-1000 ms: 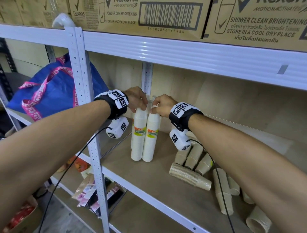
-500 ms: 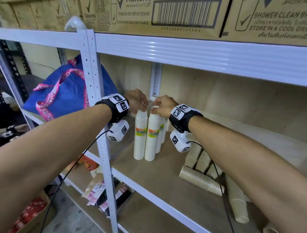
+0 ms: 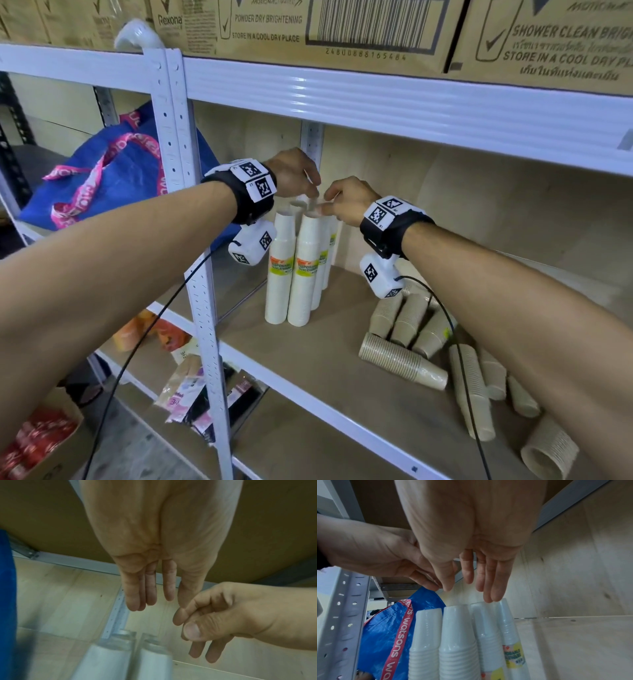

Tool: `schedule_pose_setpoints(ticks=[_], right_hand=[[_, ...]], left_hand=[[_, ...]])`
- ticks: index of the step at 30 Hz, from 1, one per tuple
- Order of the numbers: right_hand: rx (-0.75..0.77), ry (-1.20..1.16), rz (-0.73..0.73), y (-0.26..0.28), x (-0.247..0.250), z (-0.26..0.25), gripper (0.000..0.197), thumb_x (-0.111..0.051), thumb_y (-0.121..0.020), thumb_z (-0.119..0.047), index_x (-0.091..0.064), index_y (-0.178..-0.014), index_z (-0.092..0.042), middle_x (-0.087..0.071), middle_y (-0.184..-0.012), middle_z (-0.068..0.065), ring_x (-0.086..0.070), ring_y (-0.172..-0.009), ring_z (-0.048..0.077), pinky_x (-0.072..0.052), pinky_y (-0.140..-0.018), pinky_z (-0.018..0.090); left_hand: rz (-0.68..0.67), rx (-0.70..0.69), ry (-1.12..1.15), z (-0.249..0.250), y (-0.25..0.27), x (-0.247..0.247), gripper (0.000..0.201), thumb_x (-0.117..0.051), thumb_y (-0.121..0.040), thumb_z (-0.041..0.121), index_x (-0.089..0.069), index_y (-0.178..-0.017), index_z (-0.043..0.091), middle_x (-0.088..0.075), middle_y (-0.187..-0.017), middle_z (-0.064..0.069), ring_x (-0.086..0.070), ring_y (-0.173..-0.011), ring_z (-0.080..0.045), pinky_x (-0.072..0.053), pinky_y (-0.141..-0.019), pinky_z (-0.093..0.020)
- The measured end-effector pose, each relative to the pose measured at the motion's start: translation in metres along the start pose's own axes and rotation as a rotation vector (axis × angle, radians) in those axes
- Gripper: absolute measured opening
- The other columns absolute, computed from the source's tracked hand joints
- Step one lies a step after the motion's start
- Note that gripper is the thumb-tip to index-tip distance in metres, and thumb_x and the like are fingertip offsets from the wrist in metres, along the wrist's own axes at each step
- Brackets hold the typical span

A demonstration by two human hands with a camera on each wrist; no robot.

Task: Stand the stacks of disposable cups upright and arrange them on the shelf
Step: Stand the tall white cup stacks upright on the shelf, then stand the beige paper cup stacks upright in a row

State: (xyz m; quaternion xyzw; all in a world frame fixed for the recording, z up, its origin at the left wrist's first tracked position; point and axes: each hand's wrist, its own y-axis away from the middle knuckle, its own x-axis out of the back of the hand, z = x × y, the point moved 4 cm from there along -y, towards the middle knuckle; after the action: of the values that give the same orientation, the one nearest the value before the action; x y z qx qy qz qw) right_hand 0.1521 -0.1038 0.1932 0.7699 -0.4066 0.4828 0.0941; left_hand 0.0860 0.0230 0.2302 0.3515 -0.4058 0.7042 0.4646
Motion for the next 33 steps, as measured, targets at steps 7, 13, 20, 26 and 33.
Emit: schedule_pose_setpoints(ticks=[7,13,20,26,33], right_hand=[[-0.133,0.077,0.044,0.025,0.03,0.044,0.029,-0.073,-0.08,-0.029,-0.068,-0.106,-0.017,-0.064,-0.101,0.002,-0.064,-0.087,0.02,-0.053,-0.075,0.029],[-0.279,0.111,0.062,0.059,0.045,0.098,0.038,-0.077,-0.077,-0.034,-0.065,-0.11,-0.021,-0.063,-0.103,0.0,-0.062,-0.088,0.017,-0.045,-0.069,0.025],[-0.448,0.128,0.036,0.104,0.031,0.153,0.042,-0.079,-0.072,-0.039,-0.065,-0.109,-0.026,-0.064,-0.108,0.0,-0.06,-0.095,0.017,-0.045,-0.078,0.026],[-0.52,0.119,-0.051,0.146,0.001,0.188,0.042,-0.079,-0.071,-0.038,-0.065,-0.108,-0.026,-0.064,-0.109,-0.001,-0.061,-0.095,0.017,-0.051,-0.083,0.029],[-0.563,0.12,-0.144,0.178,-0.033,0.21,0.049,-0.082,-0.069,-0.039,-0.063,-0.113,-0.024,-0.062,-0.107,-0.002,-0.063,-0.094,0.017,-0.048,-0.071,0.024]], left_hand=[[-0.069,-0.121,0.024,0.046,-0.017,-0.03,0.027,-0.075,-0.082,0.03,-0.072,-0.107,0.023,-0.064,-0.104,0.004,-0.06,-0.096,-0.014,-0.049,-0.082,-0.025],[-0.202,-0.17,0.104,0.071,-0.023,-0.083,0.026,-0.076,-0.081,0.028,-0.07,-0.106,0.024,-0.061,-0.086,0.009,-0.057,-0.074,-0.009,-0.042,-0.063,-0.02],[-0.32,-0.152,0.189,0.078,-0.019,-0.162,0.034,-0.079,-0.079,0.027,-0.069,-0.111,0.02,-0.062,-0.105,-0.001,-0.059,-0.091,-0.017,-0.047,-0.077,-0.026],[-0.396,-0.13,0.167,0.063,-0.015,-0.227,0.045,-0.081,-0.075,0.036,-0.064,-0.116,0.028,-0.058,-0.117,0.001,-0.057,-0.1,-0.017,-0.046,-0.083,-0.026],[-0.481,-0.071,0.111,0.039,-0.011,-0.277,0.071,-0.08,-0.074,0.043,-0.05,-0.136,0.028,-0.051,-0.134,0.004,-0.051,-0.117,-0.018,-0.037,-0.082,-0.025]])
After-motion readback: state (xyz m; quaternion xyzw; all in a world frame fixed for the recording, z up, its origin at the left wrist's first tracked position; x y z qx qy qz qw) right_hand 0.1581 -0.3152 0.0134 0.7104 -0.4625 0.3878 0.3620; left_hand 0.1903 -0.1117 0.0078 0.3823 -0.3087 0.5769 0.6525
